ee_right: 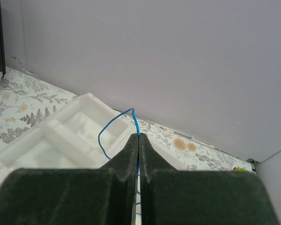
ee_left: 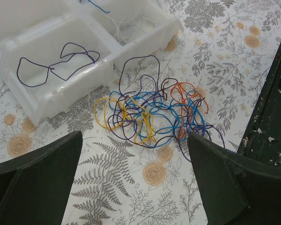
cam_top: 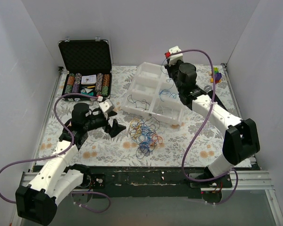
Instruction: Untangle the cables
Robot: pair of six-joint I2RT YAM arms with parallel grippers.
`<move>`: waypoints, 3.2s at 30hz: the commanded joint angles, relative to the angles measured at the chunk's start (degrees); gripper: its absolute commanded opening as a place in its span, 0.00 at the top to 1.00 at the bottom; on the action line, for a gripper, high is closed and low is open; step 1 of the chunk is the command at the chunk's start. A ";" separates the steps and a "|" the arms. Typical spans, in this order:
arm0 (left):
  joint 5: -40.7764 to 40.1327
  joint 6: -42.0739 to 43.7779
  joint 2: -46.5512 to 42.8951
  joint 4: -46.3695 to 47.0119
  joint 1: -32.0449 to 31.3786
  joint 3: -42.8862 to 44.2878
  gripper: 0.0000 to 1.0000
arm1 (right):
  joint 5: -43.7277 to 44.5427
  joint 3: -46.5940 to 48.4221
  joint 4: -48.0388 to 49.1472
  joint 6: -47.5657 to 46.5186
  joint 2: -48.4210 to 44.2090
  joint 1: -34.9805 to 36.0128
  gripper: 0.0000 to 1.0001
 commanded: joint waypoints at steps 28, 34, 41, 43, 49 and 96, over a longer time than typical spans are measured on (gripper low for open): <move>-11.37 2.38 23.73 12.90 -9.06 -3.28 0.04 | -0.14 -6.94 6.40 4.49 -8.94 -2.05 0.99; -13.13 -0.08 25.84 17.11 -11.43 -3.98 0.06 | 0.74 -10.10 6.22 4.14 -9.55 -2.05 0.99; -14.71 1.15 24.53 15.10 -12.40 -1.53 0.08 | 1.71 -13.71 3.41 5.81 -8.42 -2.05 0.99; -15.15 0.97 23.74 14.40 -12.40 -1.17 0.08 | 1.62 -14.50 3.06 5.90 -6.92 -2.05 0.99; -14.71 -1.66 19.52 9.74 -12.40 -0.12 0.05 | 2.15 -14.50 2.00 6.34 -1.83 -2.05 0.99; -19.28 -7.29 18.11 -0.81 -12.40 4.89 0.08 | -15.51 -33.03 -14.18 24.53 -20.80 17.54 0.33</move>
